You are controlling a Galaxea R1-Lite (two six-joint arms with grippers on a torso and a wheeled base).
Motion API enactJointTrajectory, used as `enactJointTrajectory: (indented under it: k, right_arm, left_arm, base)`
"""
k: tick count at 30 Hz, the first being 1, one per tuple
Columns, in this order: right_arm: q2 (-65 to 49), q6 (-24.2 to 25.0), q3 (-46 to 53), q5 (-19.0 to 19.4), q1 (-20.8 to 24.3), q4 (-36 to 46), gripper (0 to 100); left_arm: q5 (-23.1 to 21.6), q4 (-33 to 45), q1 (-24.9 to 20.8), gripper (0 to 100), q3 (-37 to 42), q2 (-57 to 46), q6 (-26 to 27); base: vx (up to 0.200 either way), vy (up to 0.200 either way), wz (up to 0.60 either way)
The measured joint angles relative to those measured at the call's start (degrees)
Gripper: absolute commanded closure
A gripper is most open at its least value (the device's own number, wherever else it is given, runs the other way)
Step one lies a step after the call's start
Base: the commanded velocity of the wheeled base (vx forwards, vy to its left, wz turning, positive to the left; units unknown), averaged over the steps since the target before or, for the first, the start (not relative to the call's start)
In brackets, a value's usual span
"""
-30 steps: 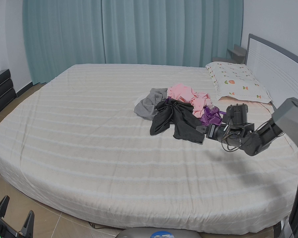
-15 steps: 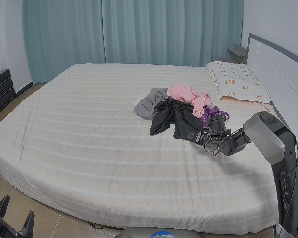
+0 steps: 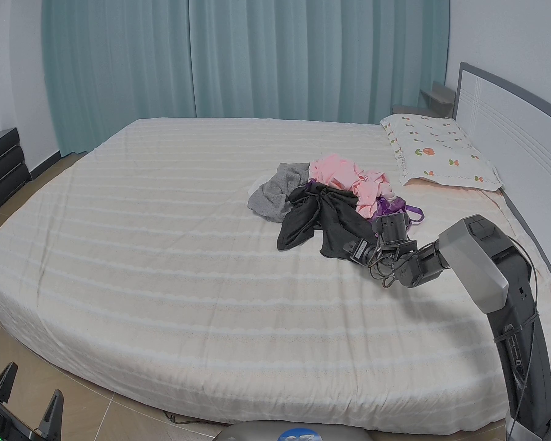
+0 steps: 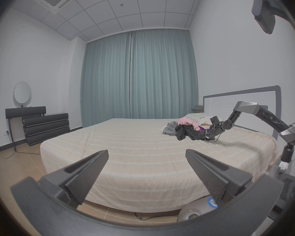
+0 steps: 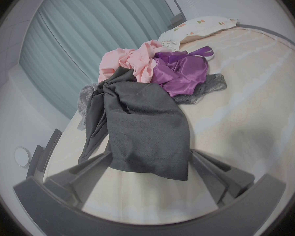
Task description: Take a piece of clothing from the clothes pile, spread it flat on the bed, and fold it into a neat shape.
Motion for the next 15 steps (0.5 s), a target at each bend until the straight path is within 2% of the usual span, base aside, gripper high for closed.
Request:
enactJointTrajectory:
  k: [7, 15]
  right_arm:
    - [1.94, 4.77, -3.15, -0.02, 0.24, -0.22, 100]
    - [-0.79, 5.89, 0.74, 0.45, 0.13, -0.49, 100]
  left_arm:
    - [-0.01, 0.0, -0.02, 0, 0.0, 0.0, 0.0]
    - [-0.01, 0.02, 0.0, 0, -0.02, 0.0, -0.02]
  base:
    - [0.0, 0.0, 0.0]
    - [0.0, 0.0, 0.0]
